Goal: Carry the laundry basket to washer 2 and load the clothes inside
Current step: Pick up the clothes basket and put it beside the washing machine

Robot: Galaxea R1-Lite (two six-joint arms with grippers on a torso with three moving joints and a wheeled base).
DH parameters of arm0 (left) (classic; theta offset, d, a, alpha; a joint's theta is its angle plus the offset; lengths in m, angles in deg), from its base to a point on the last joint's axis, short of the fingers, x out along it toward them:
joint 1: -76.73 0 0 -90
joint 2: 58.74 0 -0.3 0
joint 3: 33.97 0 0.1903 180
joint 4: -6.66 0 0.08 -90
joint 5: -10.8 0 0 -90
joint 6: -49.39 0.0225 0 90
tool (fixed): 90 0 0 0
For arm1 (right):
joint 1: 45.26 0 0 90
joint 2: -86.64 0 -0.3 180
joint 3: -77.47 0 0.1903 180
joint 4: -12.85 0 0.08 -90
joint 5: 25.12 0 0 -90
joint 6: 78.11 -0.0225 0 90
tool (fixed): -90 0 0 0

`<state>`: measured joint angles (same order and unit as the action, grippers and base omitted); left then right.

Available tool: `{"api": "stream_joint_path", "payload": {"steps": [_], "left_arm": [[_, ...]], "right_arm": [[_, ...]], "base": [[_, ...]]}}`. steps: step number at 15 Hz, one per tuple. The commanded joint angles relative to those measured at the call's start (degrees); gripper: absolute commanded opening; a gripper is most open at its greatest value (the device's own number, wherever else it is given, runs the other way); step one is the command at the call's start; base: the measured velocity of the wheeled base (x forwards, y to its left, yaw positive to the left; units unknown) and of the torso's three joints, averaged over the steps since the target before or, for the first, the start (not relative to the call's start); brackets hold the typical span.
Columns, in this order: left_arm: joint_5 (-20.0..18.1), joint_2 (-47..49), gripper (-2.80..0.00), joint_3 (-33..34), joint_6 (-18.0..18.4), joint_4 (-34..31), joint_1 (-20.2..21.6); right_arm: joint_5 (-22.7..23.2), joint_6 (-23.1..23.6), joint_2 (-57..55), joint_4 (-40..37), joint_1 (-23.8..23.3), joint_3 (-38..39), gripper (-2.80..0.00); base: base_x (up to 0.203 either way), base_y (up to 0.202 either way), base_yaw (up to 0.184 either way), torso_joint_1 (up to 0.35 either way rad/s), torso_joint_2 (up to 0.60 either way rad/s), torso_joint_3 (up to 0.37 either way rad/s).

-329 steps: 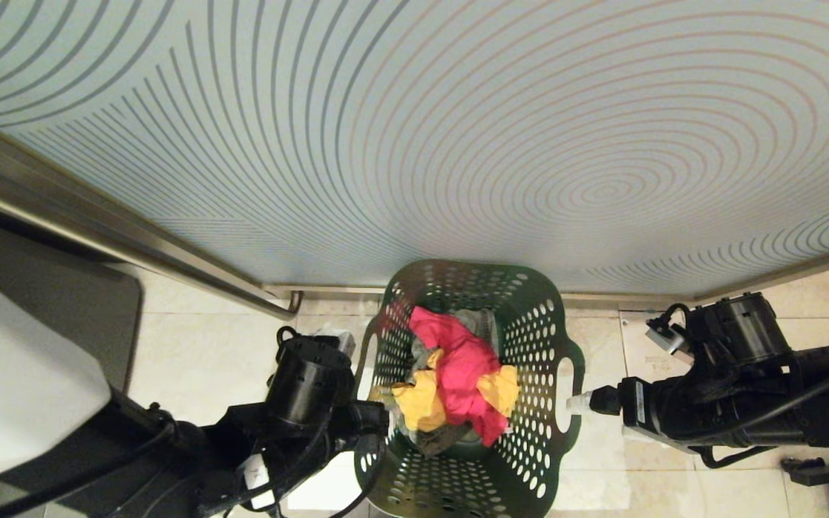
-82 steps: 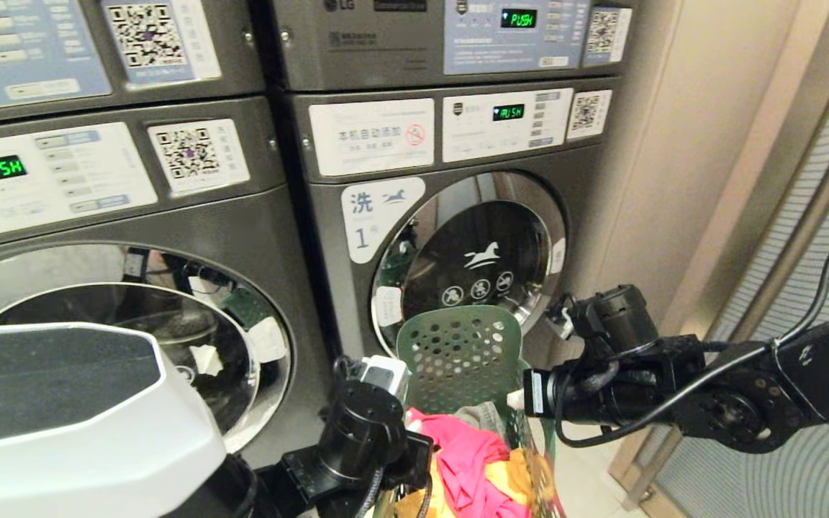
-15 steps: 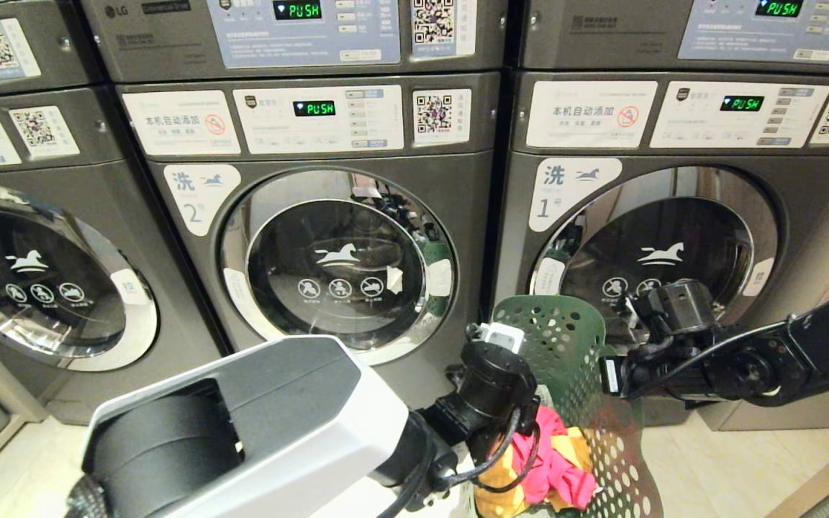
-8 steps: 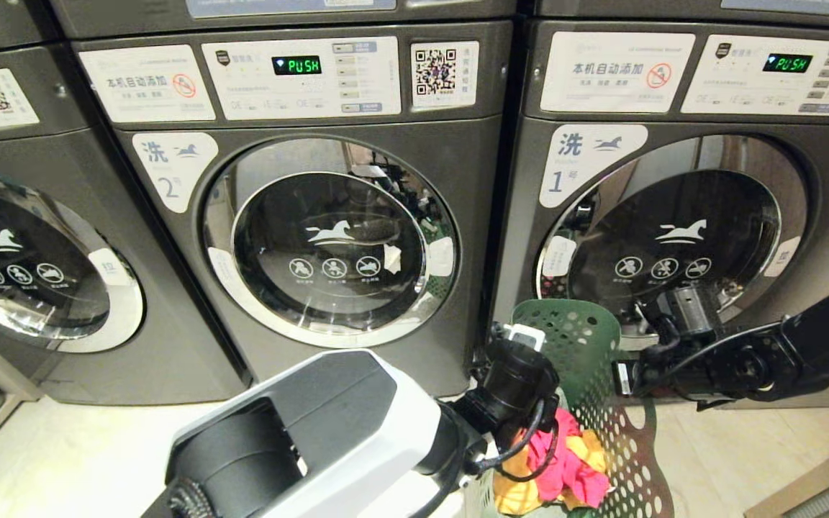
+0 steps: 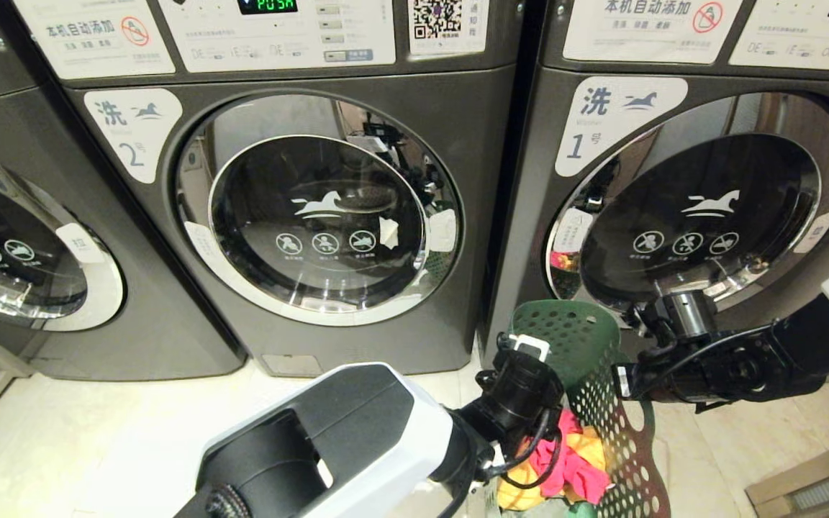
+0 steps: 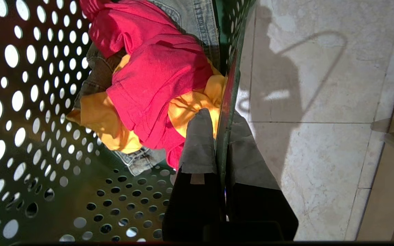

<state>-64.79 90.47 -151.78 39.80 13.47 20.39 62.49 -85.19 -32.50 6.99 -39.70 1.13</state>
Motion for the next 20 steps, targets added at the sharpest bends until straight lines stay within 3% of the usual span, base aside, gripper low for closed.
{"api": "stream_joint_path", "payload": {"steps": [1, 4, 7, 16, 18, 19, 20], "left_arm": [[0.1, 1.9, -2.80, -3.3, -0.1, -1.1, -0.4], [0.1, 4.4, -2.80, -9.3, -0.2, -5.1, -0.4], [0.1, 7.2, -2.80, -14.3, -0.2, -8.0, -0.4], [0.1, 8.2, -2.80, -15.4, -0.2, -8.2, -0.5], [0.3, 8.1, -2.80, -15.7, -0.2, -8.4, -0.8], [0.5, 8.1, -2.80, -15.7, -0.2, -8.4, -0.8], [0.7, 8.1, -2.80, -15.7, -0.2, -8.4, -0.9]], "right_arm": [[0.0, 0.0, -1.4, 2.3, -0.1, -0.2, -2.80], [-0.1, 0.2, -4.8, 8.8, -1.0, -1.3, -2.80], [0.0, 2.0, -6.0, 9.0, -2.0, -2.6, -2.80], [-0.1, 2.1, -5.8, 9.3, -2.0, -2.7, -2.80], [-0.3, 4.7, -5.8, 9.9, -2.0, -1.9, -2.80], [-1.1, 4.9, -6.0, 11.2, -2.0, -1.8, 0.00], [-2.5, 5.2, -6.6, 12.8, -2.0, -1.5, 0.00]], "base": [[0.000, 0.000, 0.000, 0.003, 0.00, -0.200], [0.000, 0.000, 0.000, 0.004, 0.00, -0.193], [0.000, 0.000, 0.000, 0.004, 0.00, -0.198], [0.000, 0.000, 0.000, 0.003, 0.00, -0.194], [0.000, 0.000, 0.000, 0.005, 0.00, -0.071], [0.000, 0.000, 0.000, 0.000, 0.01, -0.027], [0.000, 0.000, 0.000, 0.000, 0.00, 0.000]]}}
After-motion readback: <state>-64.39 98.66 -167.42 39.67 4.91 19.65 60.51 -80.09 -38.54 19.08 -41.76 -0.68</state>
